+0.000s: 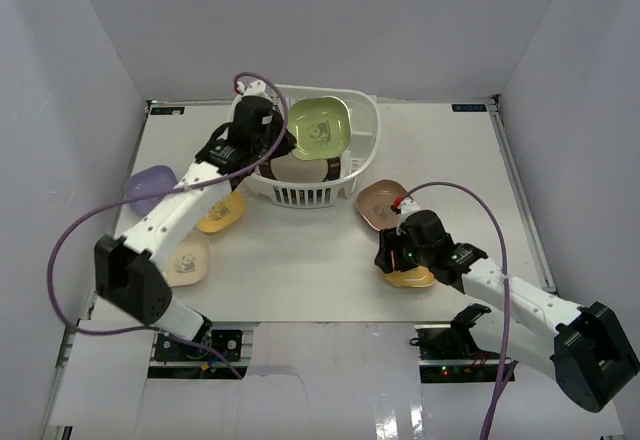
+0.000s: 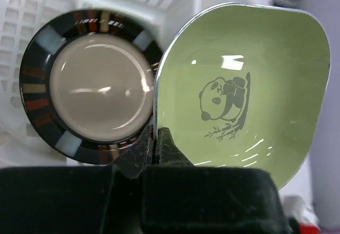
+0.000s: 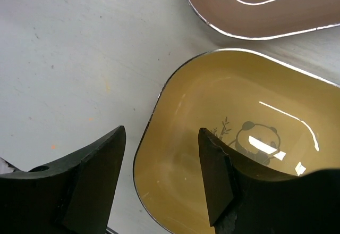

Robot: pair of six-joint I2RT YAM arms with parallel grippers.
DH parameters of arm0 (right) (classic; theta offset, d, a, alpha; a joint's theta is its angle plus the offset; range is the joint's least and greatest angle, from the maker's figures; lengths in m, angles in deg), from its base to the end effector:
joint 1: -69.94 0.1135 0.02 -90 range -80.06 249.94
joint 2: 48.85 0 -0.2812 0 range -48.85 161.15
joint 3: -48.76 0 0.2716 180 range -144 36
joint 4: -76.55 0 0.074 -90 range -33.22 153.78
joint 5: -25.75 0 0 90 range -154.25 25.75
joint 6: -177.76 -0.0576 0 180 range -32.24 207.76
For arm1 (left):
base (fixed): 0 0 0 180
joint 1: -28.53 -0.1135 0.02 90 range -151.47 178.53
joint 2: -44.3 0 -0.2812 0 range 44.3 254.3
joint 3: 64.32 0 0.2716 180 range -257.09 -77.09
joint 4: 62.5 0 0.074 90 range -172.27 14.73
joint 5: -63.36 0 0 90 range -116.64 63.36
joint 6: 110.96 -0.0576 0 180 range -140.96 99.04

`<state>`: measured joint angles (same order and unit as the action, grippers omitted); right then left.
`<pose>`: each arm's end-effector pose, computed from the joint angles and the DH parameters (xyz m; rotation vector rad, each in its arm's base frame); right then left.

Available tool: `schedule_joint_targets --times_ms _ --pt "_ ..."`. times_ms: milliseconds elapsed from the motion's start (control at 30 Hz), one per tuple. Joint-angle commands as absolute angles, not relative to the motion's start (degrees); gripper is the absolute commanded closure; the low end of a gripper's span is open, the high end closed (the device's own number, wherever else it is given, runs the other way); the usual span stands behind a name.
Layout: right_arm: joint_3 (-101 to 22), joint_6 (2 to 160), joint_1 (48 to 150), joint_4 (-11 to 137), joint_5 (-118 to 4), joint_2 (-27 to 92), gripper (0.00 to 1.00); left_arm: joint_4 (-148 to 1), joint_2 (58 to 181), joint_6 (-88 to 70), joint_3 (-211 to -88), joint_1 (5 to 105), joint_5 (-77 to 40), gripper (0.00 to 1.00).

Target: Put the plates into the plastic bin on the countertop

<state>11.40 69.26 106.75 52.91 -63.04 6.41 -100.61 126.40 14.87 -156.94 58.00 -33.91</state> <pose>0.1728 0.1308 0.1738 -0.3852 2.3200 0.5133 0.3210 -0.1730 0.3809 -0.1969 2.0891 -0.5731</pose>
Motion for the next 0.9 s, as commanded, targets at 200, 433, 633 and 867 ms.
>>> schedule_joint_targets --times_ms 200,433,633,867 --pt "9.54 69.48 109.49 51.04 -70.14 9.24 0.59 -106.20 145.18 9.02 -168.57 57.45 -43.85 1.00" --pt "7.18 67.28 110.01 47.01 -72.86 2.58 0.92 -107.35 150.91 8.22 -169.99 55.34 -42.99 0.78" --pt "-8.10 68.86 110.28 39.53 -74.98 -2.45 0.92 -106.56 149.16 7.78 -169.99 52.97 -39.30 0.32" --pt "-27.17 74.39 110.54 46.10 -70.07 9.40 0.92 -104.54 135.29 8.83 -162.53 49.28 -36.66 0.24"
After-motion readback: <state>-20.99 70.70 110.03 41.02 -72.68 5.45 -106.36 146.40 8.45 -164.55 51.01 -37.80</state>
